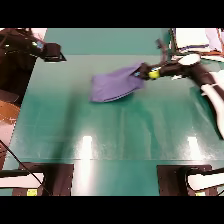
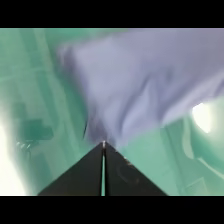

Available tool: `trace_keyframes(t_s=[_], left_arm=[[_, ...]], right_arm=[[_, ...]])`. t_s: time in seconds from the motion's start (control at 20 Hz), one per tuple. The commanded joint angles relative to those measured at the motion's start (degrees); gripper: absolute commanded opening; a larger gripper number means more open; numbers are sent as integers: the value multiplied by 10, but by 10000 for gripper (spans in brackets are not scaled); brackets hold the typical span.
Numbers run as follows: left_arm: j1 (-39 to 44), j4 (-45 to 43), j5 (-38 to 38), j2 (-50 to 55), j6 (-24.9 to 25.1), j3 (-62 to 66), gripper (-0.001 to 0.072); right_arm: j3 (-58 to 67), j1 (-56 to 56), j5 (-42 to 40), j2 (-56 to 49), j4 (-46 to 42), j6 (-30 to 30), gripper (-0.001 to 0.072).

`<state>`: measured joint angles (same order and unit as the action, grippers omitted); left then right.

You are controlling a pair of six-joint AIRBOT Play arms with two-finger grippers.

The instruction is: Fold the shirts.

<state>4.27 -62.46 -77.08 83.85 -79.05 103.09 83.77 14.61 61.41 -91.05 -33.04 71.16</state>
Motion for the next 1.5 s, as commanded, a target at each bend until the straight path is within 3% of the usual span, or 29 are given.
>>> trace_keyframes(t_s=[0.0,0.2,0.45,0.9,1.2,1.45], left_arm=[[71,1,36,1,0,-1,29],[141,1,78,1,-5,-1,29],[192,1,107,1,-5,-1,29],[197,5,104,1,-21,-1,29],[197,5,102,1,-20,-1,30],[197,3,101,1,-20,-1,30]], right_arm=[[2,-124,50,78,-64,15,16],[5,-287,39,111,-75,-9,15],[118,-405,27,27,-75,-46,16],[377,-426,-37,-125,-75,-48,16],[313,-447,-127,-43,-70,-102,16],[326,-484,-73,-9,-71,-112,16]])
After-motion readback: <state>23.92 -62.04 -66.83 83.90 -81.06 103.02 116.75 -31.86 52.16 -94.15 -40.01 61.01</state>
